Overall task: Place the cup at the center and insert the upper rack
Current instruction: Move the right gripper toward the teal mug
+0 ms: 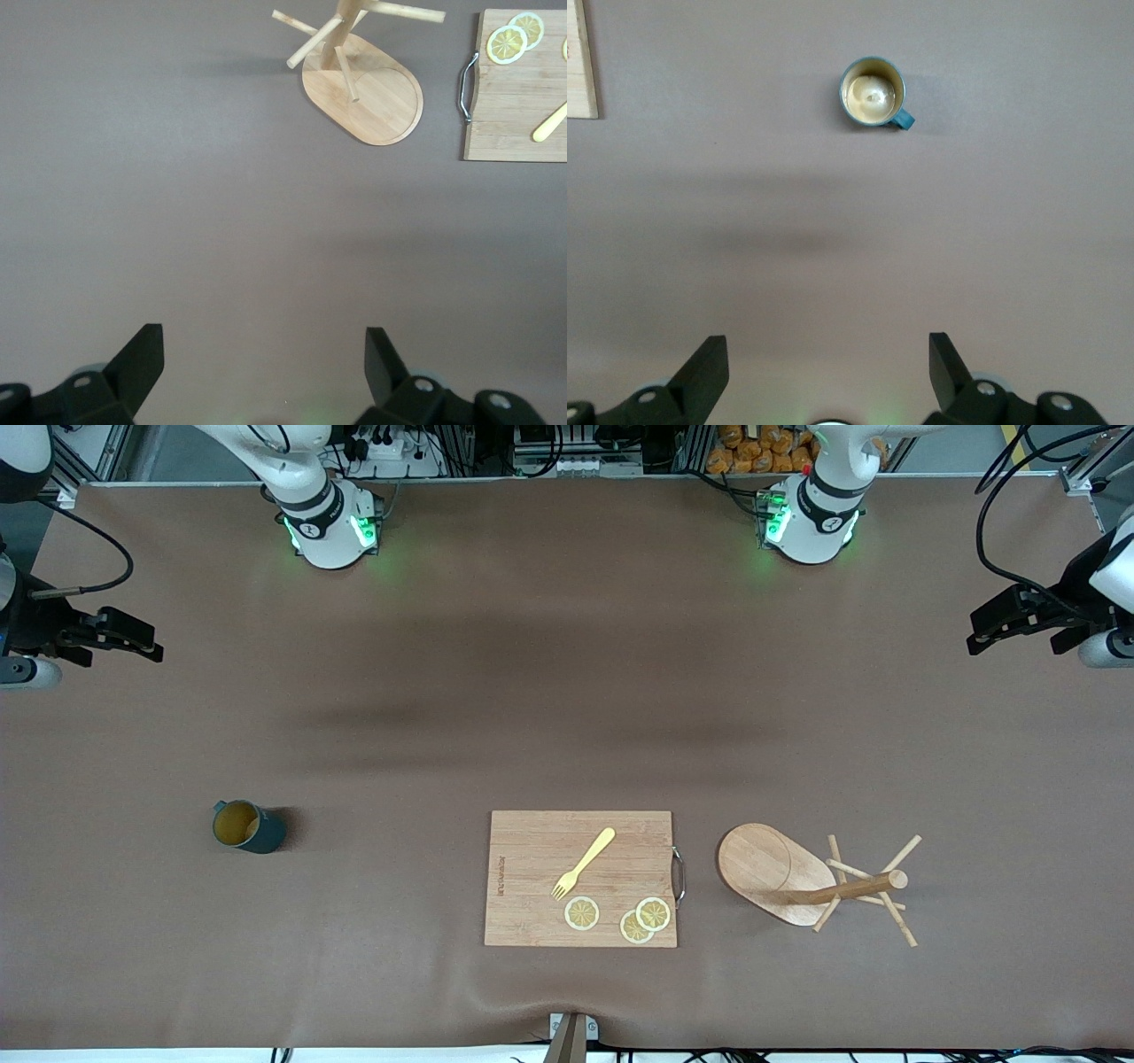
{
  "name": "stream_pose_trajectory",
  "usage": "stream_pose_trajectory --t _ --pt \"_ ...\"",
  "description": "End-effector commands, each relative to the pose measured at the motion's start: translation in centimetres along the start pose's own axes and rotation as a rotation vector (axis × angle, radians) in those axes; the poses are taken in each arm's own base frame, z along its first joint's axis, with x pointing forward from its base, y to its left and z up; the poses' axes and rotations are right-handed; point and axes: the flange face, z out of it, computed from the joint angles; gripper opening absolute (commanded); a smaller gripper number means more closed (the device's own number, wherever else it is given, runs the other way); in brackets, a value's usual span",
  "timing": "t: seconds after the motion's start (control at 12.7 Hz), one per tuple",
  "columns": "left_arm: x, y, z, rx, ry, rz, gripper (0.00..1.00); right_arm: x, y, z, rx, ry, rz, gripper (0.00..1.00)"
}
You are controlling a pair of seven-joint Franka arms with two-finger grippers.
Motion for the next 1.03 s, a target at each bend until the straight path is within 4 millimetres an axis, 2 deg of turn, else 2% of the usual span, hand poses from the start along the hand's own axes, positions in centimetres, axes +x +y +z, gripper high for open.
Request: stream_pose_trajectory --t 0.0,0.16,0.4,0.47,0.71,0.79,0.95 --pt "-0.3 0.0 -0.8 0.0 0.009 -0.004 1.0 -0.5 -0.7 -0.1 -0.012 0.018 -0.003 1.0" --pt "-0.3 0.1 -1.8 -0.01 0.027 -0.002 1.0 -0.5 -0.8 -0.2 -0.013 0.021 -0.004 1.0" --pt "-0.1 -0.1 -1.6 -0.012 0.022 0.003 1.0 0.2 -0.6 0.2 -0.012 0.037 -0.001 1.0" --pt "-0.1 0.4 -1.6 -0.014 0.022 0.012 1.0 0.6 -0.5 0.6 -0.009 0.038 0.028 1.0" --pt "-0.2 0.1 -1.7 -0.015 0.024 0.01 1.0 3.2 -2.3 3.2 0.003 0.034 0.129 1.0" --pt "-0.1 0.0 -1.6 -0.013 0.022 0.009 1.0 4.2 -2.3 4.3 0.008 0.037 0.16 1.0" --pt "-0.2 0.0 -1.6 -0.013 0.022 0.009 1.0 6.8 -2.3 7.7 0.02 0.008 0.218 1.0"
